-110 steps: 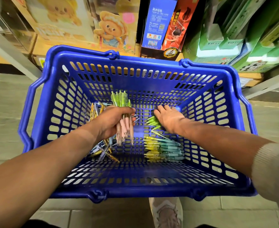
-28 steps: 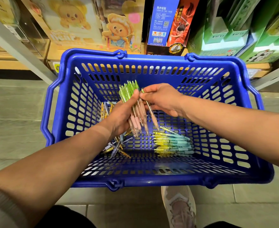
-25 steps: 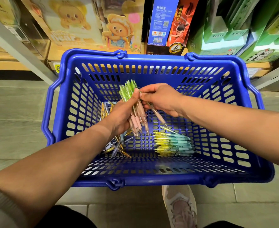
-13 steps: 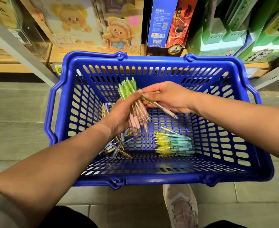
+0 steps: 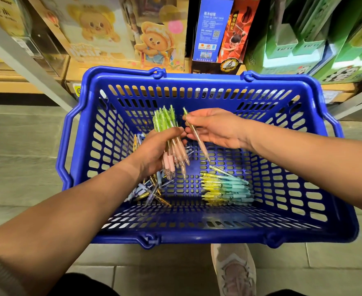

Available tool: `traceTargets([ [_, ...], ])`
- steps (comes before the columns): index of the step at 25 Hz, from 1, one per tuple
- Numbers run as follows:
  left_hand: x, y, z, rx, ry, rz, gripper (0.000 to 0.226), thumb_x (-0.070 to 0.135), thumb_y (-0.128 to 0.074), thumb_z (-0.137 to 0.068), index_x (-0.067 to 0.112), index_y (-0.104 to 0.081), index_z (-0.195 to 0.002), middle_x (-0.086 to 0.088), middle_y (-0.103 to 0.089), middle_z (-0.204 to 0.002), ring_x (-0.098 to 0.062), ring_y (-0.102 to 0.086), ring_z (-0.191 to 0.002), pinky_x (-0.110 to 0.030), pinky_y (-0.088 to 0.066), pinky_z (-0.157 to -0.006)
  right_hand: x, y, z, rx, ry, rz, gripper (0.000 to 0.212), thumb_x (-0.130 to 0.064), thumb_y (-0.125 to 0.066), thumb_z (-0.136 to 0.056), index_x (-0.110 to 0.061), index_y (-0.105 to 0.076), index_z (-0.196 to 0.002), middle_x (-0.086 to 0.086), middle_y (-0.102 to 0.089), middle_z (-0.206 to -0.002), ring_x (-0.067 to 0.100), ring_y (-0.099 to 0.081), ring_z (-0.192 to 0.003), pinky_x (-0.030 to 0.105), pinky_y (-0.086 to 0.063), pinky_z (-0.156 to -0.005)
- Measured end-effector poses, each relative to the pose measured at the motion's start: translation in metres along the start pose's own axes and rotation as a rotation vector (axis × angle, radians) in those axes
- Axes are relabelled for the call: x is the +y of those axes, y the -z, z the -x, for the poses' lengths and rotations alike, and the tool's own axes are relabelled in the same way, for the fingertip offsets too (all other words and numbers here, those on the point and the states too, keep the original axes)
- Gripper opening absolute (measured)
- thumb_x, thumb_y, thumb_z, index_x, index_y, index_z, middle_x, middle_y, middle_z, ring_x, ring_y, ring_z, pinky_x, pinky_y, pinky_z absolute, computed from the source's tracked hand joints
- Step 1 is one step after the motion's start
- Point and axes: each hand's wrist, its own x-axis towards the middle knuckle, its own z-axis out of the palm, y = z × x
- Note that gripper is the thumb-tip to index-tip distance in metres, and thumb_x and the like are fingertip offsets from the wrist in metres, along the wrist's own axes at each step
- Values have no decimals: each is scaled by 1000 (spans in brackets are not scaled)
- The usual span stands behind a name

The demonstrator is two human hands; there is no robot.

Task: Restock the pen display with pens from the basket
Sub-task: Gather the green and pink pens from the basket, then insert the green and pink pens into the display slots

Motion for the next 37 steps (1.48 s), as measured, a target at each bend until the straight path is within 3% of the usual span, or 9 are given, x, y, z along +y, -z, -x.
traceTargets([
  [5,-3,8,14,18,50,26,19,16,-71,-90,2,-75,-102,-11,-73,-81,-18,-68,-64,-32,-60,-61,5,-14,-6,-58,-85,83,23,-23,-65,-98,-9,-66,-116,8,-73,-91,17,-71,-80,28,-60,-77],
  [9,-5,2,45,52,125,170,12,12,-63,-93,5,-72,-91,-9,-71,-75,-17,-67,-60,-32,-60,-61,6,-29,20,-94,-143,-49,16,-11,-61,-98,1,-64,-110,9,-76,-85,17,-74,-77,25,-60,-71],
  [13,26,-16,103,48,130,191,14,13,-59,-95,3,-67,-102,-12,-68,-85,-21,-68,-69,-39,-58,-73,-28,-46,72,-62,-149,-160,12,8,-61,-93,1,-65,-101,11,-72,-83,19,-72,-80,27,-61,-79],
  [17,81,-53,173,42,93,225,15,13,-57,-94,3,-64,-103,-12,-63,-85,-20,-61,-71,-37,-51,-77,-79,-74,147,16,-75,-160,10,10,-61,-91,2,-66,-95,12,-75,-83,19,-74,-78,25,-61,-81],
  [21,150,-96,271,47,91,258,12,15,-56,-96,6,-64,-95,-11,-62,-81,-21,-58,-70,-35,-49,-74,-151,-114,243,96,-15,-216,26,6,-63,-93,5,-59,-119,20,-73,-106,29,-73,-92,36,-61,-88],
  [24,205,-129,357,49,74,273,14,14,-55,-97,5,-64,-101,-11,-60,-86,-18,-58,-71,-31,-48,-73,-207,-149,325,78,22,-216,29,-1,-60,-97,-2,-56,-126,15,-68,-103,27,-70,-95,39,-58,-95],
  [29,289,-181,504,61,33,205,13,14,-56,-97,10,-65,-89,-8,-66,-74,-19,-64,-68,-36,-54,-75,-290,-201,470,101,98,-138,13,-14,-69,-94,-12,-66,-107,-1,-78,-83,13,-75,-72,26,-60,-69],
  [34,340,-223,617,16,-42,113,25,14,-65,-88,2,-64,-109,-11,-65,-86,-19,-66,-76,-33,-55,-71,-351,-226,587,186,198,-93,14,-14,-73,-91,-10,-72,-104,1,-77,-83,11,-71,-71,24,-57,-69],
  [37,366,-254,660,-30,-93,105,25,14,-66,-83,1,-70,-104,-12,-70,-84,-20,-67,-72,-33,-57,-66,-389,-224,640,193,245,-134,12,-14,-72,-92,-9,-71,-103,4,-77,-87,12,-72,-71,23,-57,-66],
])
